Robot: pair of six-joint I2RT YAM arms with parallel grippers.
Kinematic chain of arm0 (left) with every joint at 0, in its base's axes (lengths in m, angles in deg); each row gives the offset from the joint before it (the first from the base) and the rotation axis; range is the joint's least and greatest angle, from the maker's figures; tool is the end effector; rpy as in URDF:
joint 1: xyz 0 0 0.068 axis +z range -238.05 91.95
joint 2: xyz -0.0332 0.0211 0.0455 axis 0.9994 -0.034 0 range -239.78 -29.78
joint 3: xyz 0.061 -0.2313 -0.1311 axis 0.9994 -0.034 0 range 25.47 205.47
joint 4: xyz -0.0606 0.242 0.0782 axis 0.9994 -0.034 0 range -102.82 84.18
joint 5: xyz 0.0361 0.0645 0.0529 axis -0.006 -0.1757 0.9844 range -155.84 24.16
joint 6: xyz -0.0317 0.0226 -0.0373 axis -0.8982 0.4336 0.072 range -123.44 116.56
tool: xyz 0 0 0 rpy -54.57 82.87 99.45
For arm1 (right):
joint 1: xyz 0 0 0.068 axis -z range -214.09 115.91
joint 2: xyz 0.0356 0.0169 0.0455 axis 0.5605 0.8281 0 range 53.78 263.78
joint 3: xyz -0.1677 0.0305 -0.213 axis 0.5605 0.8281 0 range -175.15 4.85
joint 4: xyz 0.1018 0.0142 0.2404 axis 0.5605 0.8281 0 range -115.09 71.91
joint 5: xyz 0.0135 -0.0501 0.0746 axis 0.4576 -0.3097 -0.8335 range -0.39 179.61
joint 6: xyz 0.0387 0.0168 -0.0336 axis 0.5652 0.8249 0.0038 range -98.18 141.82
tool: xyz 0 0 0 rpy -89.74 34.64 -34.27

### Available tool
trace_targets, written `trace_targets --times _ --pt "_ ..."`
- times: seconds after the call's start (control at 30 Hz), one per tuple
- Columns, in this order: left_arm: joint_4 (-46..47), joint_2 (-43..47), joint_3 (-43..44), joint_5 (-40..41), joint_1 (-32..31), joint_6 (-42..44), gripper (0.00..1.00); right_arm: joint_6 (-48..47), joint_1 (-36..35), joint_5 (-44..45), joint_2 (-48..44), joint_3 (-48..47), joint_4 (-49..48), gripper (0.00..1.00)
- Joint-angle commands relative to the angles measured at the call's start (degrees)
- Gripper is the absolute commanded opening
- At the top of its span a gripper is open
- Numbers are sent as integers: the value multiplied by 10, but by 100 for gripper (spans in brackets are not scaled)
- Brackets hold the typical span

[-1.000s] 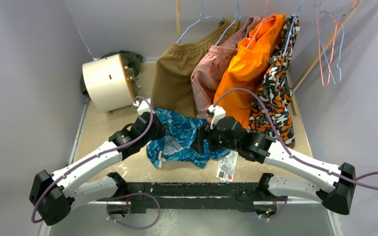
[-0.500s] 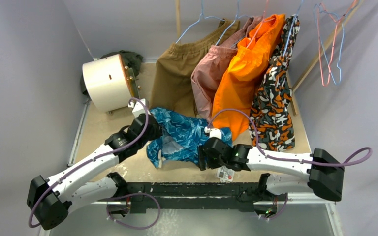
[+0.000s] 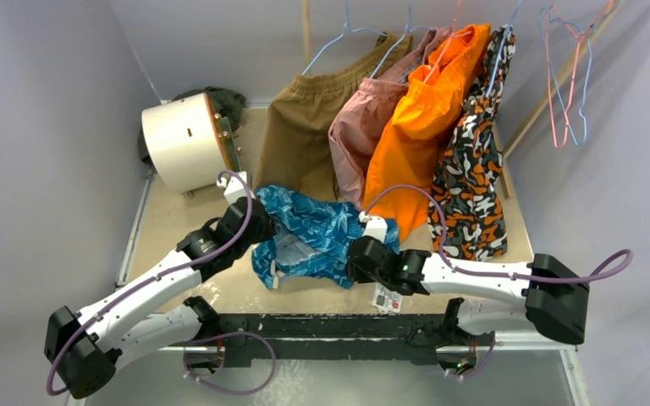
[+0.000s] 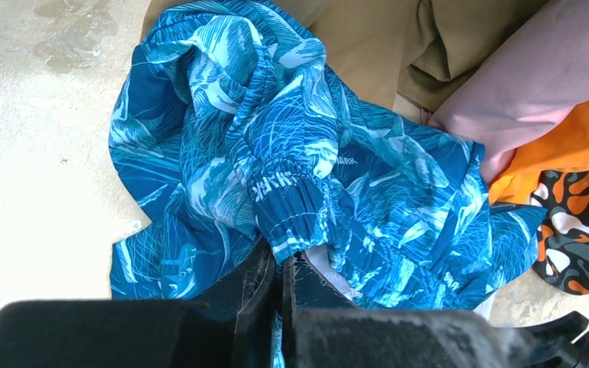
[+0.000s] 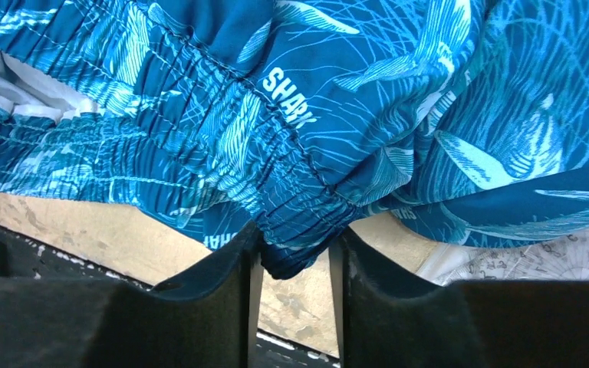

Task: Place the shorts on the hanger
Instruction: Adjust the shorts at the center of the board.

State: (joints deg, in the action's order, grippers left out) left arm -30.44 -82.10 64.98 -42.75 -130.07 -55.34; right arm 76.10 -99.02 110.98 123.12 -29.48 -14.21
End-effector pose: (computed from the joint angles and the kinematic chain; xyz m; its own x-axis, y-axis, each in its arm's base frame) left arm 0.1546 -0.1206 0.2617 -0.5811 -0.4509 -0.6775 -0.1182 0.8704 -0.4779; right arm 0.1119 0.2087 0.1922 -0.7752 0.1273 -0.6188 -0.1827 0.8925 0.4124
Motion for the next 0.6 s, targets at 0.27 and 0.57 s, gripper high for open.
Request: trace_targets --times 0.27,0.57 --pt "-12 25 -3 1 3 11 0 -46 21 142 -67 -97 120 0" --pt "-28 -7 22 -13 2 84 42 -164 91 94 -58 -127 103 0"
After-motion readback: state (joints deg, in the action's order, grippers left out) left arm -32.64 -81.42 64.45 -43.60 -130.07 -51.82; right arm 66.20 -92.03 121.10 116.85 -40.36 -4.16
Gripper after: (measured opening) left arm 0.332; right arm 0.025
